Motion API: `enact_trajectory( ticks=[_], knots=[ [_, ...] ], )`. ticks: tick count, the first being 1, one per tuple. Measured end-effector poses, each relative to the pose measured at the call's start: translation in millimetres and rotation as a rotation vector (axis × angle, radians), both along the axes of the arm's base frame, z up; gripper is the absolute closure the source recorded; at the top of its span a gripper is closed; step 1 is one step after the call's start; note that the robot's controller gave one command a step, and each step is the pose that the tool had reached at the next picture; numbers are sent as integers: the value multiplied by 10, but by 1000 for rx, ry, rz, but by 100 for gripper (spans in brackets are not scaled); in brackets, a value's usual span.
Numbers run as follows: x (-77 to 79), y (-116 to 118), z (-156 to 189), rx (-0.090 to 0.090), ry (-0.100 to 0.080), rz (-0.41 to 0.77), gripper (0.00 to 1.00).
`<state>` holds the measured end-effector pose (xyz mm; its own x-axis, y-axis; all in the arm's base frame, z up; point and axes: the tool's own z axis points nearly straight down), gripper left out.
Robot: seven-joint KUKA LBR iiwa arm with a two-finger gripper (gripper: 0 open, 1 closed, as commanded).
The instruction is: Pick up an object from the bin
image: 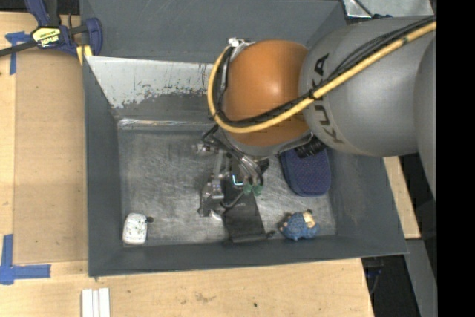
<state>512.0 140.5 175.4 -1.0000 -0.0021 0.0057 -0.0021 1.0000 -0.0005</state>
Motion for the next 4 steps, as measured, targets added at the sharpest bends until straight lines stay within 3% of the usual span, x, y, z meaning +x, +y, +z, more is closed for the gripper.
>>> enact_trajectory(
  ticks=[1,2,3,4],
  knots=[
    [-93,-570,-780,3,-19,92,0],
    [134,-1465,-741,-1,-17,373,0],
    [-147,-1582,-747,4,-13,938,0],
    [-104,-1423,-989,-5,-35,1292,0]
  ],
)
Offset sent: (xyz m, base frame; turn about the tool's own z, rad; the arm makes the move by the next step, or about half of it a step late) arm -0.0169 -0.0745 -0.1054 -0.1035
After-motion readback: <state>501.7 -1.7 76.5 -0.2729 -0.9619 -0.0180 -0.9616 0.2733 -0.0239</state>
